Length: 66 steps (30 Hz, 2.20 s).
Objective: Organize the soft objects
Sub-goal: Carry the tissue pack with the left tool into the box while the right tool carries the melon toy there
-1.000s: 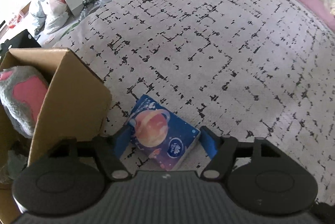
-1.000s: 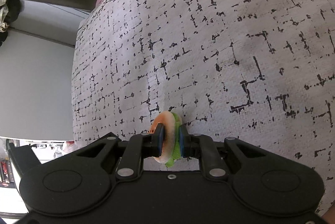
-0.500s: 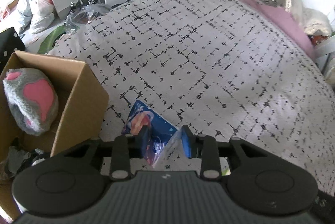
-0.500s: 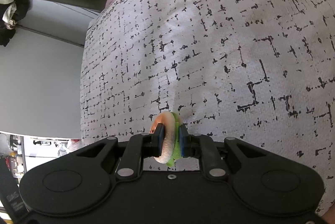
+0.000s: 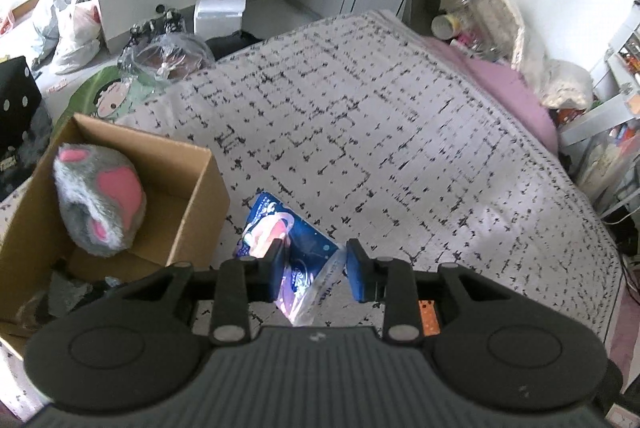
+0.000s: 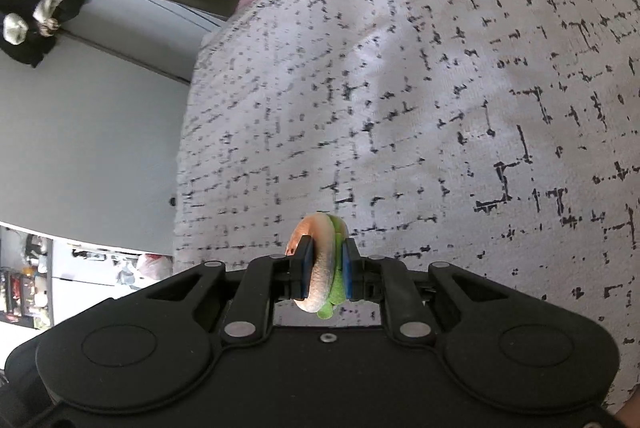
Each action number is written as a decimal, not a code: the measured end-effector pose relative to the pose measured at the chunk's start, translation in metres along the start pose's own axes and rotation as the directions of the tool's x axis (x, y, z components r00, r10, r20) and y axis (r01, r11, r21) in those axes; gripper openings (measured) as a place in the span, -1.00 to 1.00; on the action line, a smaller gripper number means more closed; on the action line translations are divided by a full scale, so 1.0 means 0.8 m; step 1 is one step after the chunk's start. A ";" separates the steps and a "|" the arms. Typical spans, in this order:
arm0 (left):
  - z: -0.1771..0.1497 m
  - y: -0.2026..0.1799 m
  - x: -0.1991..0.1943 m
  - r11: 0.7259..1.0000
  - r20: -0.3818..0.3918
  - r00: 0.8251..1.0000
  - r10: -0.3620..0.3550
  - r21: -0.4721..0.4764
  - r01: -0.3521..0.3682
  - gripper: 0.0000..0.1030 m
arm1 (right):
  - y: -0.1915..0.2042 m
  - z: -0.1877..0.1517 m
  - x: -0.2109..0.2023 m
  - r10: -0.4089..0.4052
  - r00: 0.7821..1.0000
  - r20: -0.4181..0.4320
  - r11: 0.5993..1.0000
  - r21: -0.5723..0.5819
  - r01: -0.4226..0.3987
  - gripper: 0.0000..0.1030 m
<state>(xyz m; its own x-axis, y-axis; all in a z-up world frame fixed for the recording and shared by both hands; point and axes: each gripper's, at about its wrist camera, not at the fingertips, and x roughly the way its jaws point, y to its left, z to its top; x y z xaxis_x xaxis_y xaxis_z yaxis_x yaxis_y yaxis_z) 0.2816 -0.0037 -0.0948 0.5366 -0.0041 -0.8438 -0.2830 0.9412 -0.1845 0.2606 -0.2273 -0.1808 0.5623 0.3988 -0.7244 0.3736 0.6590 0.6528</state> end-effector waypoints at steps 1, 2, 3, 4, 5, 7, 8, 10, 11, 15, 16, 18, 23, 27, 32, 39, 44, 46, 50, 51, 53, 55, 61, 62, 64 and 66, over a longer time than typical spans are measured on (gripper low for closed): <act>0.000 0.001 -0.005 1.000 0.008 1.000 0.000 0.004 0.000 -0.39 | 0.002 0.000 -0.003 0.004 1.000 0.004 1.000 -0.008 -0.004 -0.71; 0.001 0.003 -0.011 1.000 0.016 1.000 -0.001 0.007 0.001 -0.39 | 0.003 -0.001 -0.005 0.008 1.000 0.006 1.000 -0.011 -0.008 -0.71; 0.002 0.005 -0.015 1.000 0.021 1.000 -0.003 0.006 0.003 -0.39 | 0.004 -0.001 -0.007 0.015 1.000 0.007 1.000 -0.012 -0.015 -0.71; 0.002 0.006 -0.019 1.000 0.026 1.000 -0.004 0.005 0.004 -0.39 | 0.005 -0.001 -0.008 0.021 1.000 0.007 1.000 -0.014 -0.020 -0.71; 0.002 0.008 -0.025 1.000 0.033 0.999 -0.006 0.005 0.006 -0.39 | 0.006 -0.002 -0.010 0.026 1.000 0.007 0.999 -0.019 -0.026 -0.71; 0.003 0.012 -0.035 1.000 0.046 0.999 -0.010 0.001 0.010 -0.39 | 0.011 -0.004 -0.014 0.036 0.999 0.014 0.999 -0.034 -0.035 -0.71; 0.003 0.014 -0.040 1.000 0.049 0.999 -0.013 -0.004 0.013 -0.39 | 0.014 -0.005 -0.018 0.036 0.999 0.025 0.998 -0.049 -0.035 -0.71; 0.003 0.019 -0.051 1.000 0.060 0.998 -0.018 -0.009 0.019 -0.39 | 0.022 -0.008 -0.025 0.046 0.998 0.043 0.996 -0.080 -0.042 -0.71; 0.003 0.021 -0.056 1.000 0.068 0.998 -0.017 -0.010 0.018 -0.39 | 0.024 -0.008 -0.026 0.053 0.998 0.043 0.995 -0.087 -0.049 -0.71; 0.005 0.032 -0.073 0.999 0.094 0.995 -0.021 -0.022 0.024 -0.39 | 0.036 -0.014 -0.035 0.076 0.996 0.050 0.989 -0.128 -0.069 -0.71; 0.004 0.035 -0.077 1.000 0.100 0.995 -0.019 -0.023 0.021 -0.39 | 0.039 -0.016 -0.037 0.088 0.995 0.047 0.987 -0.139 -0.080 -0.71; 0.005 0.041 -0.084 0.999 0.110 0.994 -0.015 -0.029 0.018 -0.39 | 0.046 -0.020 -0.041 0.106 0.993 0.044 0.982 -0.163 -0.098 -0.71; 0.004 0.060 -0.095 0.999 0.125 0.992 -0.007 -0.049 0.014 -0.39 | 0.069 -0.033 -0.050 0.155 0.987 0.043 0.958 -0.252 -0.139 -0.71; 0.002 0.073 -0.103 0.998 0.136 0.991 -0.004 -0.058 0.012 -0.39 | 0.083 -0.040 -0.056 0.176 0.983 0.049 0.940 -0.305 -0.153 -0.71; 0.001 0.093 -0.108 0.997 0.145 0.989 0.006 -0.077 0.005 -0.39 | 0.095 -0.048 -0.058 0.201 0.979 0.044 0.919 -0.354 -0.172 -0.71; -0.001 0.128 -0.112 0.992 0.145 0.989 0.030 -0.122 -0.013 -0.39 | 0.109 -0.063 -0.052 0.216 0.976 0.024 0.897 -0.400 -0.189 -0.71; -0.006 0.151 -0.110 0.988 0.137 0.990 0.041 -0.153 -0.020 -0.39 | 0.116 -0.079 -0.046 0.231 0.973 0.002 0.880 -0.428 -0.208 -0.71; -0.008 0.161 -0.106 0.986 0.128 0.991 0.041 -0.168 -0.019 -0.39 | 0.120 -0.084 -0.044 0.237 0.971 -0.007 0.870 -0.442 -0.216 -0.71; -0.012 0.177 -0.096 0.981 0.108 0.993 0.038 -0.192 -0.017 -0.39 | 0.126 -0.094 -0.040 0.247 0.969 -0.020 0.853 -0.470 -0.227 -0.71; -0.012 0.182 -0.092 0.980 0.101 0.994 0.033 -0.198 -0.012 -0.38 | 0.128 -0.096 -0.039 0.249 0.968 -0.023 0.849 -0.476 -0.230 -0.71; -0.012 0.190 -0.087 0.978 0.095 0.995 0.038 -0.209 -0.017 -0.37 | 0.132 -0.101 -0.036 0.254 0.967 -0.029 0.840 -0.488 -0.236 -0.71; -0.012 0.197 -0.084 0.974 0.094 0.995 0.041 -0.224 -0.019 -0.35 | 0.136 -0.104 -0.034 0.259 0.965 -0.029 0.831 -0.503 -0.238 -0.71; -0.010 0.223 -0.077 0.962 0.102 0.994 0.033 -0.272 -0.004 -0.28 | 0.153 -0.105 -0.021 0.306 0.952 -0.023 0.794 -0.545 -0.268 -0.71; -0.009 0.227 -0.076 0.960 0.096 0.995 0.033 -0.281 -0.005 -0.26 | 0.156 -0.106 -0.018 0.314 0.949 -0.033 0.787 -0.549 -0.280 -0.71; -0.009 0.235 -0.074 0.954 0.085 0.996 0.020 -0.301 0.006 -0.19 | 0.159 -0.109 -0.009 0.324 0.944 -0.057 0.777 -0.554 -0.300 -0.71; -0.008 0.241 -0.072 0.950 0.081 0.997 0.011 -0.311 0.014 -0.12 | 0.163 -0.116 -0.001 0.325 0.943 -0.070 0.765 -0.566 -0.306 -0.71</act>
<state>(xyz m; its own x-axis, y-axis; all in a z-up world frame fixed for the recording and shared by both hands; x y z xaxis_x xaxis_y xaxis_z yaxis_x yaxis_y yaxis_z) 0.1909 0.1759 -0.0848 0.5957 0.0339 -0.8025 -0.5083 0.7895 -0.3440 0.2402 -0.0831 -0.1156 0.6000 0.6352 -0.4863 -0.3040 0.7433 0.5959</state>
